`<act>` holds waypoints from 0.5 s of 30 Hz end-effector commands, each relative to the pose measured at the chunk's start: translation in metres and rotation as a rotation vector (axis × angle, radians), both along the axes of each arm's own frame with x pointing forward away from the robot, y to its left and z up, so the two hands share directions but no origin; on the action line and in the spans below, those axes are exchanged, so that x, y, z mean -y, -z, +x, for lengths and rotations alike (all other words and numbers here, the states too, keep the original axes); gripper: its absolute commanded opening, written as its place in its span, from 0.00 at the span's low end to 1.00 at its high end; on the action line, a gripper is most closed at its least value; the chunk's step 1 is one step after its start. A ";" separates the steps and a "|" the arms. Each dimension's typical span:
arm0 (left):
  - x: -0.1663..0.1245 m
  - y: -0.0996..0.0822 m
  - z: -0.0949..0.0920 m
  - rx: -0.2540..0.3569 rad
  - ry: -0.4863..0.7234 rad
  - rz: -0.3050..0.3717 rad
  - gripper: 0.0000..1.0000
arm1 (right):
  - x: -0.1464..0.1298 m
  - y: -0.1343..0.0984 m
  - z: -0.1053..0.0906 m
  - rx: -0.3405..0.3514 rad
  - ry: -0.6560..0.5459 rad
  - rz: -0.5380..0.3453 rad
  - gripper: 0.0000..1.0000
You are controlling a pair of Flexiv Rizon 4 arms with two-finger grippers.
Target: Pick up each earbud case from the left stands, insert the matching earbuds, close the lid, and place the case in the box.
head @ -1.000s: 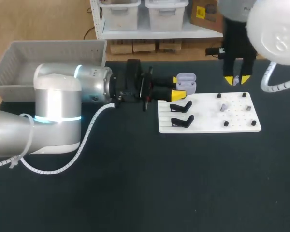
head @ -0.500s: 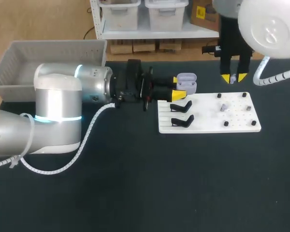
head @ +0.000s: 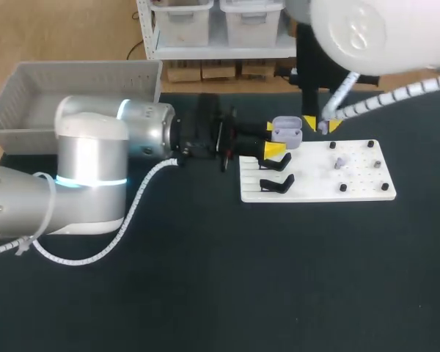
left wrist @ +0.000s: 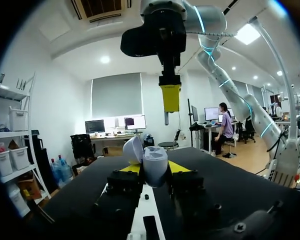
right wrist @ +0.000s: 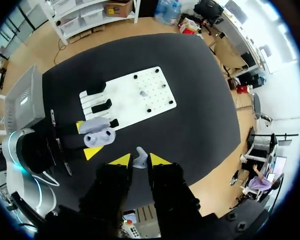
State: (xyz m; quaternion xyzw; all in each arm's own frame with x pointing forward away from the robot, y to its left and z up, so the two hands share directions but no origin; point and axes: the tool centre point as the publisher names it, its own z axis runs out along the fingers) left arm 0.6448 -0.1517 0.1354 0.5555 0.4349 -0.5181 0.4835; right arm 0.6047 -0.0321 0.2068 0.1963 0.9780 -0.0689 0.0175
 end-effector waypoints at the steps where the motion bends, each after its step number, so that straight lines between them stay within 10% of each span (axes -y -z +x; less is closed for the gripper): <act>1: 0.006 0.001 -0.003 -0.007 -0.004 0.005 0.00 | -0.007 0.000 0.004 -0.009 0.028 -0.022 0.00; 15: 0.005 0.000 -0.006 -0.011 -0.035 0.000 0.00 | -0.019 0.006 0.007 -0.003 0.088 0.023 0.00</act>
